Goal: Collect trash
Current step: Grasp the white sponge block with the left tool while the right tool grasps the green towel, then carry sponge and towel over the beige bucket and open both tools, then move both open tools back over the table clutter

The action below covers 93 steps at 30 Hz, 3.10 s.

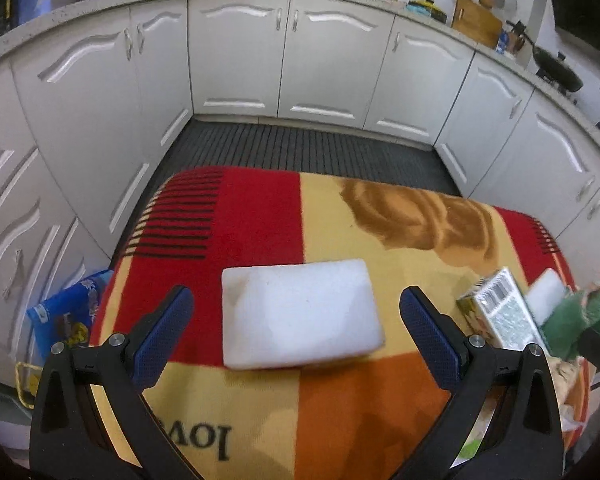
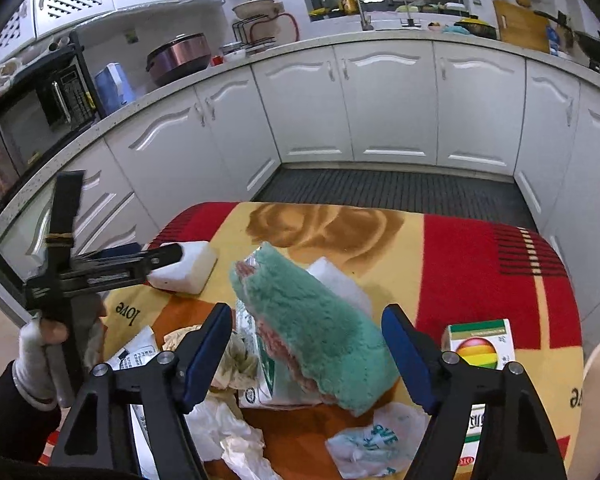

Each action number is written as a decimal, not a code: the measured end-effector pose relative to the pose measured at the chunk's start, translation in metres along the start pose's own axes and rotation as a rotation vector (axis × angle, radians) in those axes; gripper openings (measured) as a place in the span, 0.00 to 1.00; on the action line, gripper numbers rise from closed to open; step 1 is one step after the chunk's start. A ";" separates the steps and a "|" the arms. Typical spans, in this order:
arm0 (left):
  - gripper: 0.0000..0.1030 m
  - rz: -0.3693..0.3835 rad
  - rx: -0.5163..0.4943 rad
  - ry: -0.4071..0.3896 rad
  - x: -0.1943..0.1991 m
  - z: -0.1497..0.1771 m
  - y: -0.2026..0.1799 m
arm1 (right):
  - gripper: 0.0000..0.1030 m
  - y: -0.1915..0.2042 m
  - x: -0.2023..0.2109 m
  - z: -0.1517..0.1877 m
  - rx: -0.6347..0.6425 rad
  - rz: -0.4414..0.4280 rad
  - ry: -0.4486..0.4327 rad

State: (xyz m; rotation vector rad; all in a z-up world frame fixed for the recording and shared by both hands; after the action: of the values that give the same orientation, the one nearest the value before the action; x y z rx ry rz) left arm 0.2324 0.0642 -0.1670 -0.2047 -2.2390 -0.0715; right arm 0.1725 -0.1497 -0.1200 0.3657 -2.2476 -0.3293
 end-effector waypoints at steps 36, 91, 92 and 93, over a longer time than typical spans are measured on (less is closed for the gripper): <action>0.32 0.169 0.034 -0.104 0.094 -0.017 -0.032 | 0.22 -0.011 0.122 -0.030 -0.103 -0.143 -0.220; 0.49 0.525 -0.350 0.086 0.092 -0.015 -0.450 | 0.62 -0.272 0.245 0.060 -0.435 0.371 -0.323; 0.49 0.514 -0.352 0.073 0.097 -0.015 -0.444 | 0.62 -0.267 0.243 0.060 -0.425 0.368 -0.321; 0.49 0.502 -0.353 0.059 0.102 -0.016 -0.437 | 0.62 -0.261 0.242 0.059 -0.418 0.363 -0.319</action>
State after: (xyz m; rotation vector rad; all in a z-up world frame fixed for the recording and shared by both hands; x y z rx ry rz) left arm 0.1061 -0.3558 -0.0690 -0.9334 -2.0411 -0.1972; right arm 0.0157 -0.4726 -0.0821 -0.3332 -2.4140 -0.6826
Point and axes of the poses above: each gripper's, at about its wrist camera, not at the fingertips, and x roughly against the way its jaws point, y to its left, z to its underside, the point moved 8 cm from there along -x, roughly the way its jaws point, and after that the axes turned 10 degrees about -x, right-handed, at the moved point
